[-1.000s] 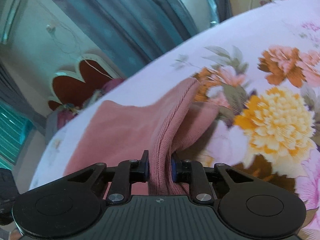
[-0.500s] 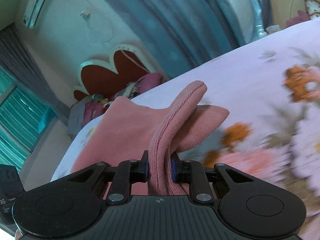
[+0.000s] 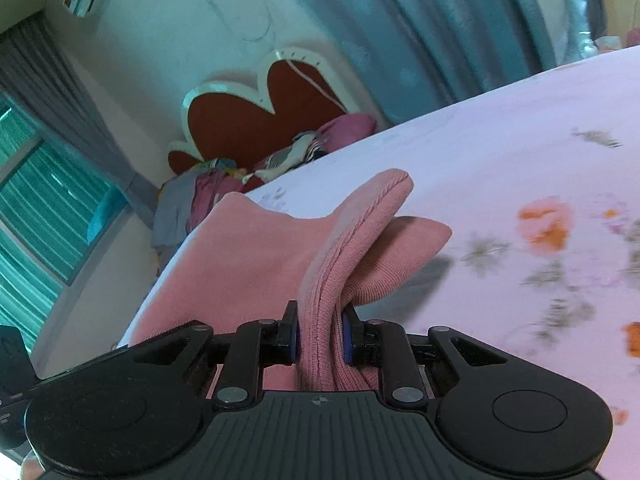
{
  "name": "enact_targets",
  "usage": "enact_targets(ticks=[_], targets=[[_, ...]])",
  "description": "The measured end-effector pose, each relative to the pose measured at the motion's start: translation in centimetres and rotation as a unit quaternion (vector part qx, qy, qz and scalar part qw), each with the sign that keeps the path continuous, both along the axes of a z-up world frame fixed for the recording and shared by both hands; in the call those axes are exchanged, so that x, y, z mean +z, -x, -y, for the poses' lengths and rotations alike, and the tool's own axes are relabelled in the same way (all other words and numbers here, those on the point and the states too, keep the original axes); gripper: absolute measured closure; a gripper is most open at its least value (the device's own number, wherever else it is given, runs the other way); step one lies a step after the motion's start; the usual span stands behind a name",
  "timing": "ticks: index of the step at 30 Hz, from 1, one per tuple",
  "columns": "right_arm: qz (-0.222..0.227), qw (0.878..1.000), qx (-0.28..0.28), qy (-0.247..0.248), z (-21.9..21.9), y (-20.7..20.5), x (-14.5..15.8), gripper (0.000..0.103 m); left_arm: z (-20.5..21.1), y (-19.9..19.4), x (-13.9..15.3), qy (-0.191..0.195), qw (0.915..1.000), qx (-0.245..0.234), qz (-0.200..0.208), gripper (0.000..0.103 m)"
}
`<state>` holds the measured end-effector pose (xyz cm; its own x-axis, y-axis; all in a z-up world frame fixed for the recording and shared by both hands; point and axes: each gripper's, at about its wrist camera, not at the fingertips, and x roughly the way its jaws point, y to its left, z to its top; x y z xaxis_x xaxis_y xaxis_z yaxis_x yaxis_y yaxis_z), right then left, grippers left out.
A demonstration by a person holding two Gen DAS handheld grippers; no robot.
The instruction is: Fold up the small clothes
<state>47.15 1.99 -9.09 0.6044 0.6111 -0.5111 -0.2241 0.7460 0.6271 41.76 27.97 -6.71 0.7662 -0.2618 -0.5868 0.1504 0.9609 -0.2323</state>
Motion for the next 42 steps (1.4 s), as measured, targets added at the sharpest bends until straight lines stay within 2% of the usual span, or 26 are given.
enact_targets(ticks=[4,7,10,14,16,18,21,24,28,33,37,40,42], targets=[[-0.015,1.000,-0.002,0.026,-1.8,-0.8,-1.8,0.083,-1.9,-0.6,-2.2,-0.024,0.9996,0.009,-0.015,0.069],[-0.033,0.998,-0.024,0.046,-1.4,-1.2,-3.7,0.083,-2.6,-0.9,-4.3,-0.033,0.9985,0.022,-0.038,0.065],[-0.047,0.996,-0.046,0.064,-0.6,-1.4,-4.9,0.083,-2.6,-0.6,-4.7,-0.041,0.9985,0.019,-0.031,0.062],[-0.036,0.995,-0.049,0.084,-0.9,-1.2,-4.2,0.083,-2.3,-0.7,-3.9,-0.049,0.9978,0.026,-0.038,0.054],[-0.018,0.993,-0.055,0.101,-0.9,-0.9,-3.3,0.083,-2.6,-0.8,-3.5,-0.049,0.9974,0.035,-0.040,0.055],[-0.002,0.992,-0.061,0.108,-1.0,-1.0,-2.3,0.083,-2.6,-0.5,-2.6,-0.056,0.9971,0.045,-0.025,0.054],[0.012,0.991,-0.066,0.112,-1.4,-1.6,-1.1,0.083,-1.9,-0.7,-1.4,-0.091,0.9949,0.041,0.013,0.048],[0.025,0.991,-0.058,0.120,-2.4,-2.1,-0.4,0.083,-0.8,-1.9,-0.9,-0.104,0.9940,0.027,0.020,0.048],[0.028,0.989,-0.042,0.136,-4.6,-3.2,-0.8,0.083,0.3,-4.6,-2.1,-0.109,0.9939,0.014,-0.001,0.048],[0.006,0.983,-0.043,0.180,-6.3,-5.1,-3.3,0.083,1.0,-7.1,-4.4,-0.146,0.9891,0.013,-0.014,0.048],[-0.007,0.975,-0.057,0.213,-5.9,-6.3,-5.5,0.084,0.6,-8.3,-5.3,-0.130,0.9909,0.015,-0.030,0.046],[-0.006,0.971,-0.058,0.230,-6.3,-6.6,-5.5,0.086,0.0,-8.9,-5.2,-0.108,0.9930,0.025,-0.042,0.045],[-0.006,0.973,-0.055,0.224,-6.1,-6.2,-4.8,0.086,-0.1,-8.1,-4.4,-0.108,0.9931,0.028,-0.036,0.047]])
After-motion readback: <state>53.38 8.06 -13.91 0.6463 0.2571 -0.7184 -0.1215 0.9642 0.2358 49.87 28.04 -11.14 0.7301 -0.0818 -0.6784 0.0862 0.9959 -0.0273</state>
